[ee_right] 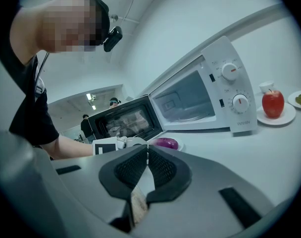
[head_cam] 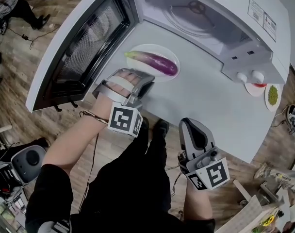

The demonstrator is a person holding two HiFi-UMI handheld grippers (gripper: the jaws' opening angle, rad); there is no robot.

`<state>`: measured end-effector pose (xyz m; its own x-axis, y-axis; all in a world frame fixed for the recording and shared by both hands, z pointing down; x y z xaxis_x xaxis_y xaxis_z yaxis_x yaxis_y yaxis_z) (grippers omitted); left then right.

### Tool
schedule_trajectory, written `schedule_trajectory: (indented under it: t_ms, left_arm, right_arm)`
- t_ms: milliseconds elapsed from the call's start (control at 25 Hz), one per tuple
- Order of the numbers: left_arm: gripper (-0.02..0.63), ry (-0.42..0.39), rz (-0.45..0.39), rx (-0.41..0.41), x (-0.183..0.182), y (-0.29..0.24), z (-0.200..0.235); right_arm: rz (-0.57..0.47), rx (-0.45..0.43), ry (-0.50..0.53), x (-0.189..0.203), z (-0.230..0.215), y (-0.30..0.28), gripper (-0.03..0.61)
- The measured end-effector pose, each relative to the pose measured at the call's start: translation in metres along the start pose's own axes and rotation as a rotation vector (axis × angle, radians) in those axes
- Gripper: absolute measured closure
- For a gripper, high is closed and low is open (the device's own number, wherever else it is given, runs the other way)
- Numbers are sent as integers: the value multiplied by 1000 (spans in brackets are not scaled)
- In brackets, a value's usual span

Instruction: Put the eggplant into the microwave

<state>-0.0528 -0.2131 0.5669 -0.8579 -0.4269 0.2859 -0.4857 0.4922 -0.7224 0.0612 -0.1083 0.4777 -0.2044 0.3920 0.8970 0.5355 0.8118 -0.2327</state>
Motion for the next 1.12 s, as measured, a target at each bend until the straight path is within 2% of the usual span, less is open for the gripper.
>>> schedule_trajectory:
  t_ms: [320, 640, 1120]
  left_arm:
    - [580, -91, -5, -89, 4, -1, -1]
    - [595, -138, -21, -219, 4, 6, 3]
    - [597, -181, -31, -299, 1, 13, 4]
  right_arm:
    - [-7, -8, 1, 6, 1, -5, 560]
    - [-3, -5, 10, 10, -1, -7, 560]
    - [12, 7, 25, 17, -5, -12, 560]
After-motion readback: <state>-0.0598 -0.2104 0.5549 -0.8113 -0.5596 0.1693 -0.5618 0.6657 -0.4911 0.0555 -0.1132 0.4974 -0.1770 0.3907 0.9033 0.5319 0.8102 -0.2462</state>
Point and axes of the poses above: the fingertips, and each gripper's own axes: y backward along the fingers, z to its left, x out of its underside, the point moved 4 cm from there along y, backward along the fingers, and after that the axes turned 4 degrees about x, right-handed, at the moved point
